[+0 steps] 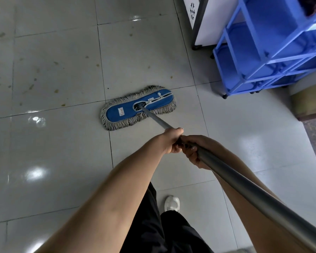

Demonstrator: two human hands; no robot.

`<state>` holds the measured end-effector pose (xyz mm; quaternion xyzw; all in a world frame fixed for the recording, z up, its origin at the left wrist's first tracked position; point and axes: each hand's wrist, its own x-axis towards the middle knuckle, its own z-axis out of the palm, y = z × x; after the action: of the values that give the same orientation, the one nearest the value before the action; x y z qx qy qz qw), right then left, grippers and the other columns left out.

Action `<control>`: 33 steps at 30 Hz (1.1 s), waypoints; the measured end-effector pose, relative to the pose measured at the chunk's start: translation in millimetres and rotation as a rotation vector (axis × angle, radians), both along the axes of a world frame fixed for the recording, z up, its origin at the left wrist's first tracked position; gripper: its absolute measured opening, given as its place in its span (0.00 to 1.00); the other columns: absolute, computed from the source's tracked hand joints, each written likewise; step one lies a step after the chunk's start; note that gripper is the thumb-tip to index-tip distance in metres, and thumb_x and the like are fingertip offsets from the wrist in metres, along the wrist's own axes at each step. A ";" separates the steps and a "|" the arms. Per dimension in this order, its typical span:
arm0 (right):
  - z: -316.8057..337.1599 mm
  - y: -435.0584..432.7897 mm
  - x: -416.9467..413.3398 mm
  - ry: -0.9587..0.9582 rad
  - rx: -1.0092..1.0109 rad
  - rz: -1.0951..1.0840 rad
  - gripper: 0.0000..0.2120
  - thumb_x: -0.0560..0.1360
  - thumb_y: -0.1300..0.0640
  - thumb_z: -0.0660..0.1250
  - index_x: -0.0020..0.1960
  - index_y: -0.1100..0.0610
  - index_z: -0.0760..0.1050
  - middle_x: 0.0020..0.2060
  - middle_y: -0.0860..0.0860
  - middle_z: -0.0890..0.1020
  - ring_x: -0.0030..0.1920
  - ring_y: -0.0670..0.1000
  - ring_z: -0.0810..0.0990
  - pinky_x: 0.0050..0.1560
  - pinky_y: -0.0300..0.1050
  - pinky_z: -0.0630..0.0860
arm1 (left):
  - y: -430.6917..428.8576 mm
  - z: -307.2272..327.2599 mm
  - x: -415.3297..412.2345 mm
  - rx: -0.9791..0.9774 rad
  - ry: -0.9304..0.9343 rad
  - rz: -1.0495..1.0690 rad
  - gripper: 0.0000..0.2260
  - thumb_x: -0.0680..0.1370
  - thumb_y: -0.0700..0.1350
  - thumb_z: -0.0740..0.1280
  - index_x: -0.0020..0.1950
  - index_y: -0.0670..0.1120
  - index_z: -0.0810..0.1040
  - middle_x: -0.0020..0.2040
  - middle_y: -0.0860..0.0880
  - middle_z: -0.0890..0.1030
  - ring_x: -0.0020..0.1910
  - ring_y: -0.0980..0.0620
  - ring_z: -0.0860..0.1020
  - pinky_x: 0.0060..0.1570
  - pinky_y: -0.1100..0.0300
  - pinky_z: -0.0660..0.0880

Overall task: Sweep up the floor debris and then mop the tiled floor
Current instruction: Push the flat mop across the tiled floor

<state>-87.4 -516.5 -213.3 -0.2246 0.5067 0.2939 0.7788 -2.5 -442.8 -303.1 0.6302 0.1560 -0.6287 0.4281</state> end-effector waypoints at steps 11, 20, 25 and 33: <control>-27.1 -63.5 185.8 0.039 -0.040 0.101 0.16 0.78 0.51 0.62 0.37 0.60 0.72 0.20 0.49 0.72 0.15 0.41 0.68 0.15 0.31 0.67 | -62.7 -33.1 185.2 -0.008 -0.050 0.044 0.07 0.80 0.46 0.57 0.54 0.44 0.62 0.32 0.47 0.67 0.16 0.57 0.66 0.17 0.70 0.64; -20.5 -106.0 333.9 0.023 -0.064 0.133 0.14 0.79 0.53 0.61 0.39 0.61 0.70 0.20 0.50 0.75 0.15 0.42 0.70 0.15 0.31 0.68 | -103.7 -34.8 333.2 -0.067 -0.090 0.012 0.10 0.80 0.45 0.56 0.41 0.43 0.66 0.28 0.47 0.68 0.18 0.56 0.67 0.19 0.68 0.62; -17.5 -119.7 345.5 0.058 -0.082 0.218 0.16 0.79 0.51 0.60 0.38 0.60 0.70 0.19 0.49 0.73 0.14 0.42 0.69 0.15 0.31 0.68 | -117.8 -31.8 336.2 -0.059 -0.106 0.075 0.09 0.80 0.44 0.56 0.41 0.43 0.65 0.28 0.46 0.66 0.16 0.56 0.66 0.18 0.67 0.61; -4.4 -140.2 324.5 0.036 -0.216 0.437 0.19 0.80 0.47 0.58 0.35 0.58 0.67 0.17 0.47 0.71 0.14 0.41 0.67 0.17 0.28 0.65 | -135.0 -15.5 313.8 -0.064 -0.056 0.054 0.11 0.80 0.42 0.54 0.37 0.44 0.63 0.29 0.48 0.64 0.22 0.55 0.64 0.18 0.69 0.59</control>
<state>237.1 -656.7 -217.7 -0.4053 0.4885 0.4034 0.6591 311.4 -577.8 -318.6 0.6291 0.1408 -0.6035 0.4692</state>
